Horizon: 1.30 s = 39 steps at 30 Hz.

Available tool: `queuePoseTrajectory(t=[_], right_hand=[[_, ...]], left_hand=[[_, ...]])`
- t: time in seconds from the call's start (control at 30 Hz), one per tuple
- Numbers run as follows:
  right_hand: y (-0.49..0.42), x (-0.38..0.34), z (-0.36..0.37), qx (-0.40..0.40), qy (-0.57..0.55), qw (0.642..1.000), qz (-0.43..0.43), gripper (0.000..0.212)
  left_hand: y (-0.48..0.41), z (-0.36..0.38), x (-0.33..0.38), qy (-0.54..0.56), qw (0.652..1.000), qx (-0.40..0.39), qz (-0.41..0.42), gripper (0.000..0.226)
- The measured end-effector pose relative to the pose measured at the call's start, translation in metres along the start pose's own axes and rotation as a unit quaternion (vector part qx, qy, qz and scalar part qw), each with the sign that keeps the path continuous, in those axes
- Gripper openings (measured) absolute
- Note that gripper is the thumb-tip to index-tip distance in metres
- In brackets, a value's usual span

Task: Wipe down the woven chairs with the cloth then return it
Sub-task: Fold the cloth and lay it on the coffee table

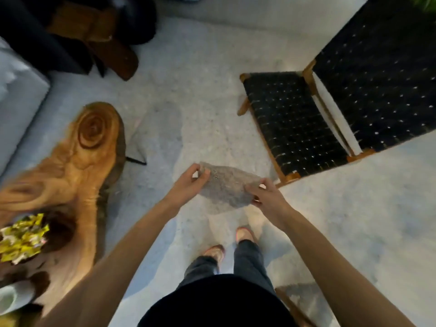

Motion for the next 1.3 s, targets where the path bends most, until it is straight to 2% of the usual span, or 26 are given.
queuePoseTrajectory(t=[0.07, 0.13, 0.27, 0.4, 0.53, 0.63, 0.7, 0.73, 0.8, 0.87, 0.93, 0.97, 1.07, 1.2, 1.3], right_hand=[[-0.012, -0.012, 0.006, -0.063, 0.016, 0.998, 0.022, 0.032], [-0.021, -0.023, 0.011, -0.114, 0.047, 0.991, 0.059, 0.034], [-0.033, -0.045, 0.025, -0.178, 0.098, 0.976, 0.075, 0.043], [-0.039, -0.071, 0.055, -0.226, 0.220, 0.949, -0.024, 0.031], [-0.044, -0.097, 0.094, -0.248, 0.299, 0.909, -0.152, 0.007], [-0.055, -0.117, 0.146, -0.270, 0.385, 0.842, -0.263, 0.021], [-0.064, -0.130, 0.183, -0.287, 0.451, 0.780, -0.325, 0.013], [-0.068, -0.135, 0.202, -0.296, 0.493, 0.737, -0.353, 0.010], [-0.076, -0.149, 0.238, -0.319, 0.569, 0.637, -0.411, 0.025], [-0.083, -0.163, 0.274, -0.357, 0.613, 0.549, -0.442, 0.024], [-0.090, -0.178, 0.307, -0.386, 0.644, 0.488, -0.446, 0.022], [-0.094, -0.185, 0.321, -0.394, 0.654, 0.470, -0.443, 0.021], [-0.107, -0.203, 0.360, -0.409, 0.659, 0.444, -0.449, 0.020], [-0.131, -0.218, 0.406, -0.433, 0.647, 0.449, -0.439, 0.018], [-0.158, -0.225, 0.434, -0.432, 0.640, 0.470, -0.427, 0.016]], left_hand=[[0.007, -0.005, 0.006, -0.008, 0.999, 0.033, 0.004, 0.032], [0.014, -0.007, 0.006, 0.013, 0.998, 0.063, -0.011, 0.024], [0.034, -0.009, 0.005, 0.151, 0.979, 0.128, -0.039, 0.015], [0.058, -0.024, -0.004, 0.220, 0.951, 0.210, -0.048, 0.039], [0.071, -0.048, -0.022, 0.217, 0.932, 0.290, -0.036, 0.043], [0.078, -0.075, -0.042, 0.219, 0.877, 0.424, -0.048, 0.038], [0.079, -0.094, -0.052, 0.181, 0.862, 0.472, -0.044, 0.034], [0.078, -0.105, -0.056, 0.168, 0.862, 0.476, -0.036, 0.034], [0.072, -0.134, -0.058, 0.118, 0.877, 0.465, 0.010, 0.046], [0.060, -0.168, -0.051, -0.001, 0.894, 0.439, 0.092, 0.062], [0.043, -0.204, -0.041, -0.144, 0.887, 0.414, 0.144, 0.072], [0.033, -0.222, -0.035, -0.195, 0.884, 0.398, 0.149, 0.074], [0.008, -0.267, -0.021, -0.280, 0.880, 0.355, 0.149, 0.068], [-0.008, -0.316, -0.013, -0.300, 0.873, 0.358, 0.144, 0.030], [-0.012, -0.350, -0.021, -0.299, 0.878, 0.362, 0.097, 0.030]])
Point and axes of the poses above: each hand's wrist, its own y-axis away from the middle knuckle, its own z-axis out of the palm, x = y × z, the point moved 1 cm from there along -y, towards the middle knuckle, and after that the axes turned 7 degrees about y, right-handed, at the moved point
